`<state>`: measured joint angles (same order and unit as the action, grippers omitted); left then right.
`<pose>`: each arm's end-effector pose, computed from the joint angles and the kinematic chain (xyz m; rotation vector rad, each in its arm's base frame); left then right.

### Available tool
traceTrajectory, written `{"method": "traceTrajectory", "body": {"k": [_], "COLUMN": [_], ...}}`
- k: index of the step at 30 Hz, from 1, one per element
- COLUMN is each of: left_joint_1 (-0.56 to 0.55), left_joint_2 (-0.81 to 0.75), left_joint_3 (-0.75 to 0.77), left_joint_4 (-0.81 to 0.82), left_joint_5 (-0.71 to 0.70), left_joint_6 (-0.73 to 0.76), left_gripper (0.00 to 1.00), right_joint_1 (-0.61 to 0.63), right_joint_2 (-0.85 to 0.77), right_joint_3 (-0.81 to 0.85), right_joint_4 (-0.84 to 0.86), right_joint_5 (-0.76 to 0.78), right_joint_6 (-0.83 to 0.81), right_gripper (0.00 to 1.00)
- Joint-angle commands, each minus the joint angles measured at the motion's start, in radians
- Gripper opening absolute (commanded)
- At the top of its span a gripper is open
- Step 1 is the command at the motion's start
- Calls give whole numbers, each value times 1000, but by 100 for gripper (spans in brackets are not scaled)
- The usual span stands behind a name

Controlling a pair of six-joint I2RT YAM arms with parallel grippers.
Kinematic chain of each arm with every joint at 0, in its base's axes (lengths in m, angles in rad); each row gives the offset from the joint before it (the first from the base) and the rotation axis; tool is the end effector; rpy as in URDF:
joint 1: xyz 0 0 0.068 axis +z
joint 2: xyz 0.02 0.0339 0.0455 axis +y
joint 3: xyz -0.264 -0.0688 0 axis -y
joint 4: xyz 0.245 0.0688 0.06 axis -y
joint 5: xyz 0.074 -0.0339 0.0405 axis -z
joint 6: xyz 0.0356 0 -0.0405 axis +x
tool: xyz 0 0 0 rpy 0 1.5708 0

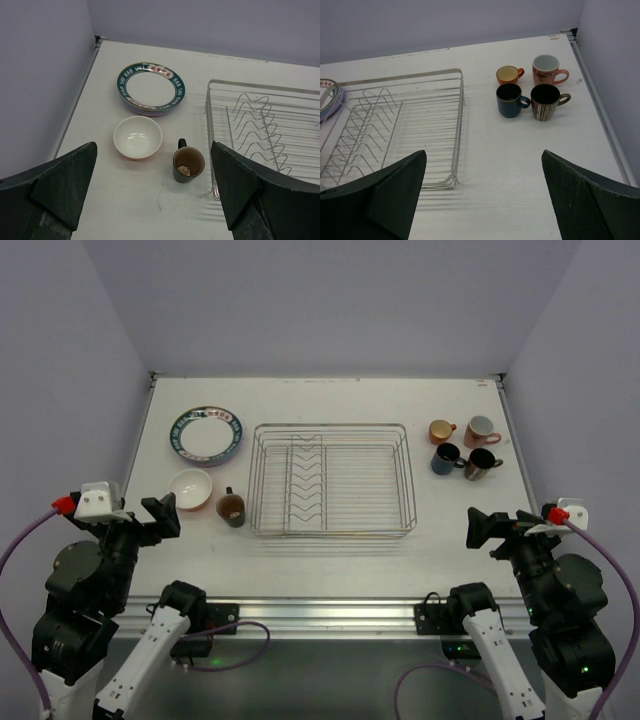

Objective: Unload the mixed dishes from the dish rack

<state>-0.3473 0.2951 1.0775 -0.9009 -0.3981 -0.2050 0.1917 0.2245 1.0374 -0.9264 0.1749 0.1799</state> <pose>0.0093 0.0113 0.3929 -0.1780 1.6712 -0.0795 -0.0029 -0.0069 0.3791 0.1215 1.6799 0.1322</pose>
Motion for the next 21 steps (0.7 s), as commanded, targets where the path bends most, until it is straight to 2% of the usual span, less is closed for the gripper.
{"method": "traceTrajectory", "body": {"k": [1,13,21], "left_joint_1": [4,4,4], "left_joint_2": [-28,-30,-33], "left_joint_3": [-14,-7,-24], "left_joint_4": [56,56,69], "left_joint_5": [-22,-28,-15], "left_joint_6": [47,39,26], "left_gripper": [100,100,100], "right_joint_1": [5,3,3], "right_joint_2": [19,-19,-11], "right_joint_3": [21,-22,-34], "right_joint_4": [35,96,103], "right_joint_5": [31,-40,-17], "right_joint_6": [-13,-39,-31], "right_gripper": [99,99,99]}}
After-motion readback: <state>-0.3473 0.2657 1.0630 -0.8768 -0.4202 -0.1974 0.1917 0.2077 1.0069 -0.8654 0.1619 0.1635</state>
